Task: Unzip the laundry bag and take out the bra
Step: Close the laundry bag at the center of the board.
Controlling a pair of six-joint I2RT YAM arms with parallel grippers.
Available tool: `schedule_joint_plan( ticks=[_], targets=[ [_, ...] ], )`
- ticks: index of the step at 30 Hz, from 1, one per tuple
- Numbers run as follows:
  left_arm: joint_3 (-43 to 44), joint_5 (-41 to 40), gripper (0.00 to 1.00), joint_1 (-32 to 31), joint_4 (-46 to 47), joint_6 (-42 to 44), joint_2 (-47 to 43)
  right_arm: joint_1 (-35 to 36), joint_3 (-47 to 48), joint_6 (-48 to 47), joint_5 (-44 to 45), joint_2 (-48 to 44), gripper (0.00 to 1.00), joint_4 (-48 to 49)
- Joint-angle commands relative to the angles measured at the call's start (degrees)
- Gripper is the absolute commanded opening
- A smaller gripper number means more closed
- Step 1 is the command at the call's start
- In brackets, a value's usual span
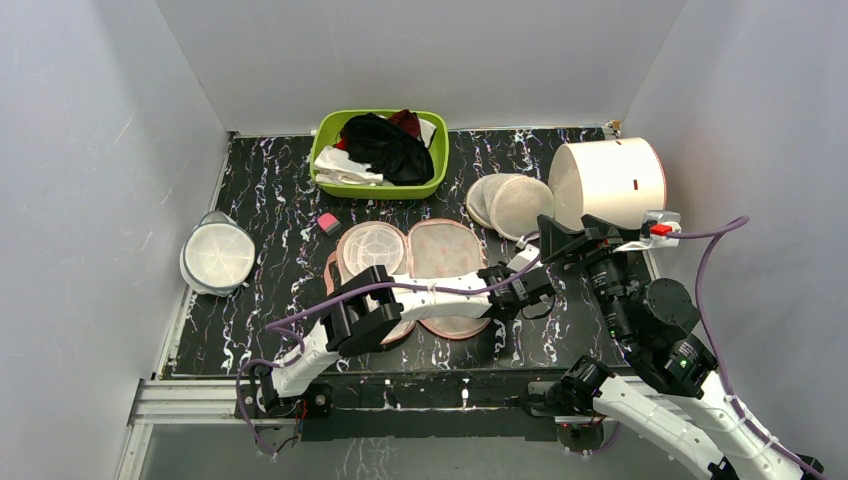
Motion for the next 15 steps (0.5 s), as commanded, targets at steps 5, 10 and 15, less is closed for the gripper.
schedule_joint_plan(
  ticks=[5,10,15],
  targets=[
    [-4.0,0.0,0.47,0.4,-0.3,-5.7,-1.1,-0.2,1.2,-0.1,-0.5,0.3,0.98,1.6],
    [-8.1,1.4,0.35,0.9,3.3,-5.7,-3.0,-0.2,1.1,0.3,-0.3,-0.3,0.98,1.3],
    [-8.1,2.2,0.13,1.4,3.4,-5.6,-2.7,-0.3,1.3,0.6,-0.7,-0.3,0.98,1.1]
  ],
)
